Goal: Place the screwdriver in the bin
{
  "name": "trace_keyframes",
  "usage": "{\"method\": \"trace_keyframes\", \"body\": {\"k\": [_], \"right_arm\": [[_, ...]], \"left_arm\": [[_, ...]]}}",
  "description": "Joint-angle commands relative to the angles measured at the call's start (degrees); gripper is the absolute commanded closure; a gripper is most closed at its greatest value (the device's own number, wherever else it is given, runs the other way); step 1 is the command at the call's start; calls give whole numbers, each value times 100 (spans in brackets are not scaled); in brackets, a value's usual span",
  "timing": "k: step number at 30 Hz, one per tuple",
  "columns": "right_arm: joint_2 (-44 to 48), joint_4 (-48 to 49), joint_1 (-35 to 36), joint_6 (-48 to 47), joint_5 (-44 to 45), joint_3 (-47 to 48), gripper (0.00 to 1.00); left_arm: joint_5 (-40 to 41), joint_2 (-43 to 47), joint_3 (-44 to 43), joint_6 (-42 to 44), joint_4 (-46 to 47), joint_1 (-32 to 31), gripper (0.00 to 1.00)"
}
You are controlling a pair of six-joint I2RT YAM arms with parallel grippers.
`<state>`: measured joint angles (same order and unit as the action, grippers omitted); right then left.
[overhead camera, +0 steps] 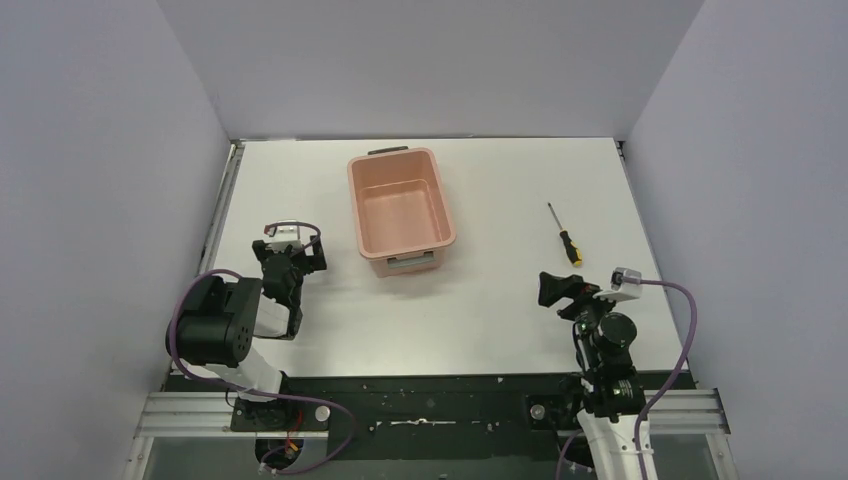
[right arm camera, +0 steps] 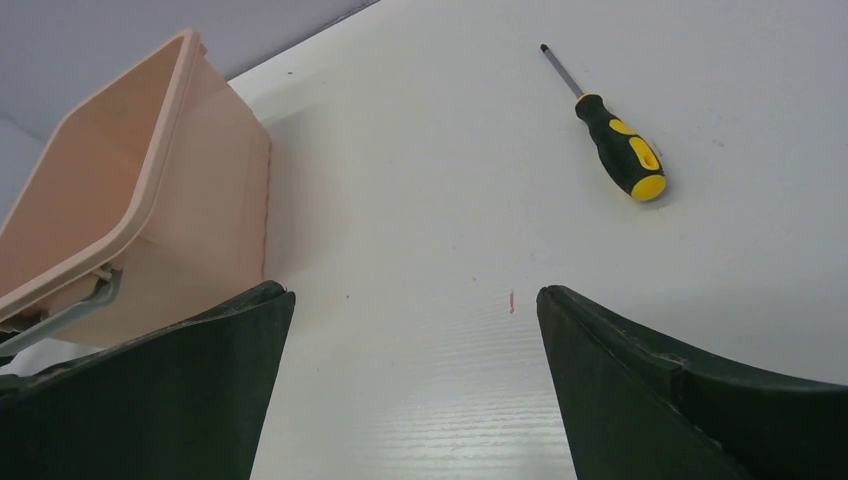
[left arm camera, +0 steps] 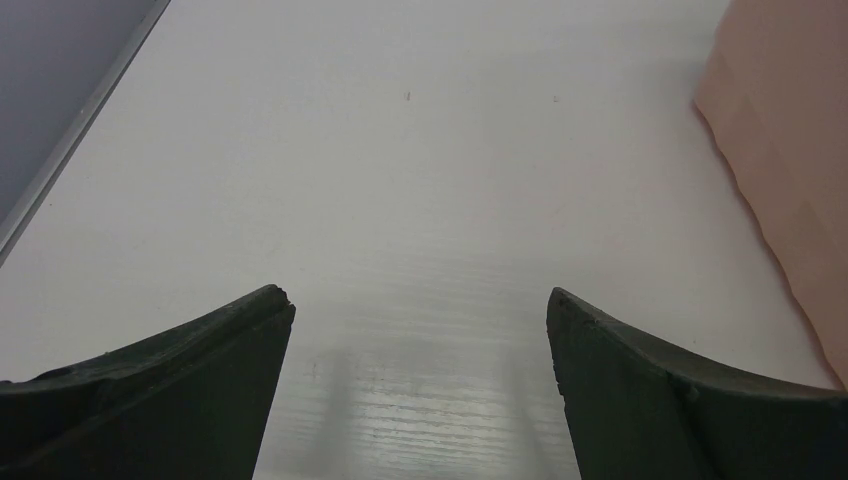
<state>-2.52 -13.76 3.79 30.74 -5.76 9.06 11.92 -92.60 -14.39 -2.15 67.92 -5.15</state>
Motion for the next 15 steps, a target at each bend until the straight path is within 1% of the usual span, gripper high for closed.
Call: {"method": "trace_keyframes", "body": {"k": [1, 4, 6, 8, 9, 10, 11, 12, 15], "right_arm": [[-299, 151, -16, -404, 165, 730, 0], [-1009, 16, -13, -850, 605, 1565, 0], [-1741, -322, -19, -967, 1277, 2261, 0], [-2603, -598, -19, -1219, 1665, 2978, 0], [-3179, -770, -22, -1374, 1742, 3421, 0], [-3517, -861, -25, -1522, 1768, 3683, 0], [-4195, -1124, -34, -1671, 1752, 4037, 0], [-4691, -1399, -36, -1800, 1735, 4590, 0], [-6283, -2319, -112, -2068, 1534, 5731, 0]], "left_arm": [[-75, 40, -11, 58, 136, 35, 3], [-75, 40, -11, 61, 143, 31, 3], [-75, 35, -11, 61, 138, 31, 3], [-71, 37, -11, 63, 143, 31, 3], [-72, 37, -11, 64, 145, 31, 3], [-75, 40, -11, 61, 144, 32, 3], [-71, 40, -11, 61, 143, 33, 3], [-72, 38, -11, 64, 139, 31, 3], [-76, 40, -11, 64, 145, 31, 3]]}}
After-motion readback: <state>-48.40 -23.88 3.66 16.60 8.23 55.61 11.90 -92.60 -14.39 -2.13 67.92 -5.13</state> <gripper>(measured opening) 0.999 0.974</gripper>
